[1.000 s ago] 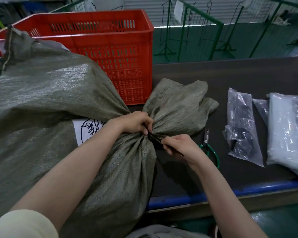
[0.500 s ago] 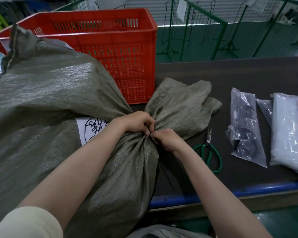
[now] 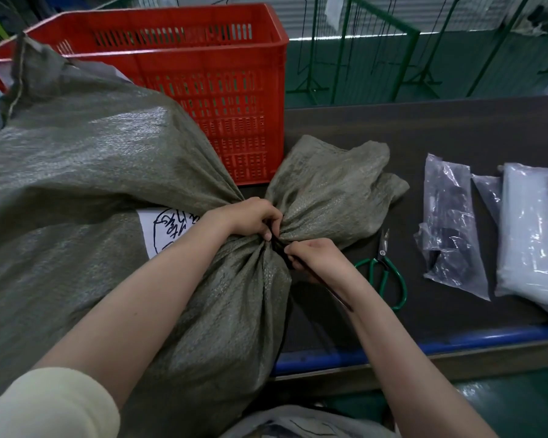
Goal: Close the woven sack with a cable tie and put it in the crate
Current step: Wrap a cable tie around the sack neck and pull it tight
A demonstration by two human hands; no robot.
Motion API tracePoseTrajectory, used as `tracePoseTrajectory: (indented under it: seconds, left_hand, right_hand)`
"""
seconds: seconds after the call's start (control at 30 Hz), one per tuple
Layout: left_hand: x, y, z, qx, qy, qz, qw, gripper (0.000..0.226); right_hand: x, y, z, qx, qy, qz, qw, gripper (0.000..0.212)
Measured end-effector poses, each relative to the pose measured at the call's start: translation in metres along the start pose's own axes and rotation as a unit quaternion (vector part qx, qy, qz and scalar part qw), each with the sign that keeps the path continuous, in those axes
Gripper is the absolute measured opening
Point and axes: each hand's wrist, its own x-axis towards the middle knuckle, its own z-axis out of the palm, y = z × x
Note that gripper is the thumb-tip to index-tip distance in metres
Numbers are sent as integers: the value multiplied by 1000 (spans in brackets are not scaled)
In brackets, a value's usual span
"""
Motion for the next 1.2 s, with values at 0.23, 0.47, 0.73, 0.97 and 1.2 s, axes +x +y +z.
tracePoseTrajectory:
  seconds: [0.23, 0.47, 0.73, 0.97, 1.2]
  left_hand:
    - [1, -1, 1, 12, -5, -6, 1000, 13]
    - [1, -2, 1, 15, -12, -13, 1000, 26]
    - [1, 0, 1, 14, -13, -26, 999, 12]
    - [-2, 4, 0, 12, -14, -29, 999, 12]
    - [0, 3, 3, 43, 3, -18, 999, 12]
  right_hand:
    - [-6, 3, 1, 3, -1, -22, 1000, 37]
    - [-10, 2, 1, -14, -1, -35, 999, 37]
    - [-11, 5, 1, -44, 6, -50, 998, 35]
    - [-10, 6, 0, -51, 6, -50, 997, 35]
    - [-10, 7, -9, 24, -26, -38, 999, 35]
